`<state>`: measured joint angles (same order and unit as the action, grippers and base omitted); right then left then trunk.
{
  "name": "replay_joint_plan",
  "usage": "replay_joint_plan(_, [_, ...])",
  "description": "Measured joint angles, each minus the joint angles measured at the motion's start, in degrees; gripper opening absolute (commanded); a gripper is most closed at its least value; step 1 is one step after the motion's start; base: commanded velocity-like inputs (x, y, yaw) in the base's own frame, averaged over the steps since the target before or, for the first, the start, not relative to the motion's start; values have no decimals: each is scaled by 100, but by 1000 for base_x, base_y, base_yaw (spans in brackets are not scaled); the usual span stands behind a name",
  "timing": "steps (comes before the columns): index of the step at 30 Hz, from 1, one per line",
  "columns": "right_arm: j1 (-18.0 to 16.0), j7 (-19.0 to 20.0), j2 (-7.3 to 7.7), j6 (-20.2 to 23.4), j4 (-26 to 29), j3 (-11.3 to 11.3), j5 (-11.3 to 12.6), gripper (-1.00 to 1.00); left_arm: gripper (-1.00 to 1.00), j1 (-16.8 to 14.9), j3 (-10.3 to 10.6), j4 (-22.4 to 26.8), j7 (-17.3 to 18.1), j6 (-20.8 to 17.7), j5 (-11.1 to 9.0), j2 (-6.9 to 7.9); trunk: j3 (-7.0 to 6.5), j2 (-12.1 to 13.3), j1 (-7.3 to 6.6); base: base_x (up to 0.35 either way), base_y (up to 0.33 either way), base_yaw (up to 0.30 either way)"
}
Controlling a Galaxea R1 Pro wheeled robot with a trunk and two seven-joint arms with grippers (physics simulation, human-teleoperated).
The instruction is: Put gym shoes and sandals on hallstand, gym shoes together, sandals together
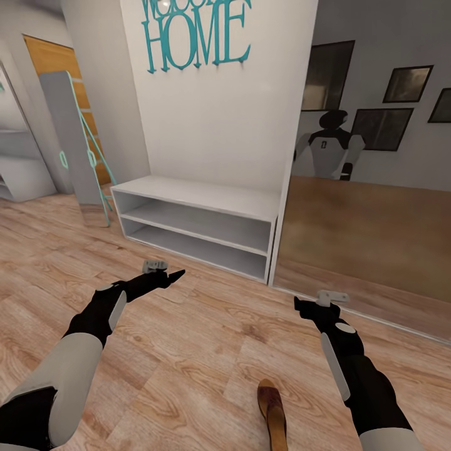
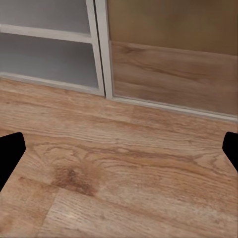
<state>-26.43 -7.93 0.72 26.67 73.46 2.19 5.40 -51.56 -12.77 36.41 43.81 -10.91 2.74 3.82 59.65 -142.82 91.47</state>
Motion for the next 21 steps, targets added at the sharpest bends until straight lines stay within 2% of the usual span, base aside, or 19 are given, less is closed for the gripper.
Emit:
replay_joint_plan(11, [0, -1, 2, -2, -42, 0, -1, 100, 100, 1, 9, 16, 6, -11, 22, -23, 1, 0, 0, 0, 0, 4])
replay_joint_plan(17, [0, -5, 0, -25, -342, 1, -5, 100, 100, 2, 9, 17, 7, -11, 22, -25, 1, 0, 1, -40, 0, 0])
replay_joint_plan(21, [0, -9, -3, -45, -832, -16, -24, 100, 100, 7, 9, 17, 7, -12, 22, -30, 1, 0, 2, -182, 0, 0])
